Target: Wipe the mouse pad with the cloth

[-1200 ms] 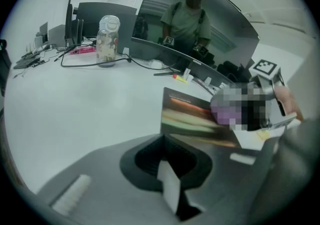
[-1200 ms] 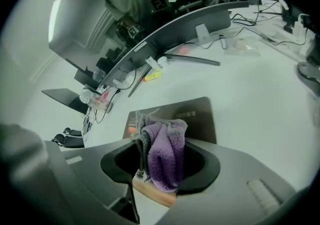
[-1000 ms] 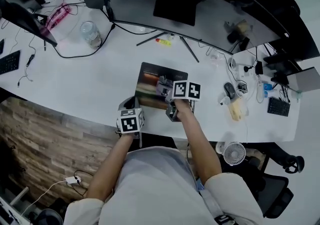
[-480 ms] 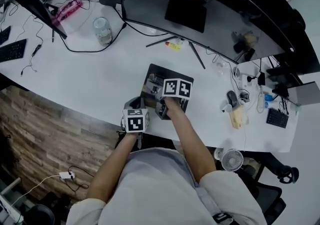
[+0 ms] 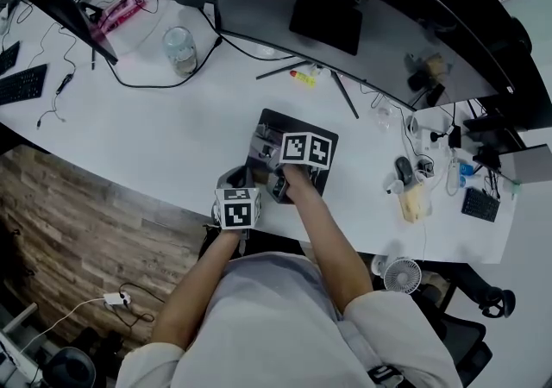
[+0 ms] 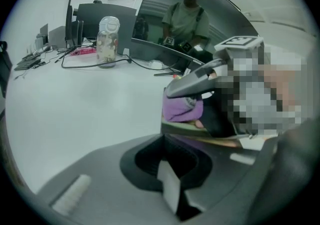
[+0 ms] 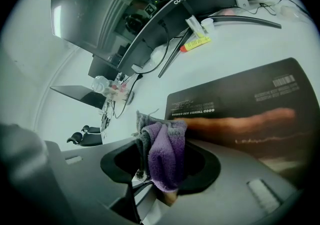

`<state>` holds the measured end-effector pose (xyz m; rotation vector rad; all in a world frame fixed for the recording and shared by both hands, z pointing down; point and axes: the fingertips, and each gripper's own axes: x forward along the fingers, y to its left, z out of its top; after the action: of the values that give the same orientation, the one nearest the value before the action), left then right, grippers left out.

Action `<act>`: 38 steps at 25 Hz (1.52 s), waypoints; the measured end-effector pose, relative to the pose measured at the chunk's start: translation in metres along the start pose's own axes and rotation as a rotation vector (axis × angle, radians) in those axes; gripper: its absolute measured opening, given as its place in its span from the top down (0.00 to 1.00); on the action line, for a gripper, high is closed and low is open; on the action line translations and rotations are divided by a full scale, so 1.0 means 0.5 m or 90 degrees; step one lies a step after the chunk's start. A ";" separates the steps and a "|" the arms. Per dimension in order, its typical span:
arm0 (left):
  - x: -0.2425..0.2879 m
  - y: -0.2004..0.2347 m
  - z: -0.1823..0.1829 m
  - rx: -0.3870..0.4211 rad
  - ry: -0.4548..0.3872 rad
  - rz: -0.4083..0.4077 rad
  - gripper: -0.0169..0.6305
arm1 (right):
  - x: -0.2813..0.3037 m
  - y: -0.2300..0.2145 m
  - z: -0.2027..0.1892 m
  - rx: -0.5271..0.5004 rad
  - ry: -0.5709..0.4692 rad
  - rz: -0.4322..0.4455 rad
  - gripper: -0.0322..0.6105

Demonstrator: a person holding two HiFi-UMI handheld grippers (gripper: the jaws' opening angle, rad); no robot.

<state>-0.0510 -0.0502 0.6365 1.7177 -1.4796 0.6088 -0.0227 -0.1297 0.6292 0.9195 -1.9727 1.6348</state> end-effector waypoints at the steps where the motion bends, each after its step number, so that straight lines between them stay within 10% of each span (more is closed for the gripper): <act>1: -0.001 -0.001 0.002 0.001 -0.001 0.002 0.97 | 0.000 0.000 0.000 -0.001 -0.001 -0.001 0.65; 38: -0.005 0.001 0.003 -0.009 0.007 -0.011 0.97 | -0.042 -0.044 -0.002 0.013 -0.010 -0.045 0.64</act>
<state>-0.0521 -0.0498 0.6338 1.7119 -1.4575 0.5957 0.0074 -0.1261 0.6302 1.0007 -1.9144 1.6152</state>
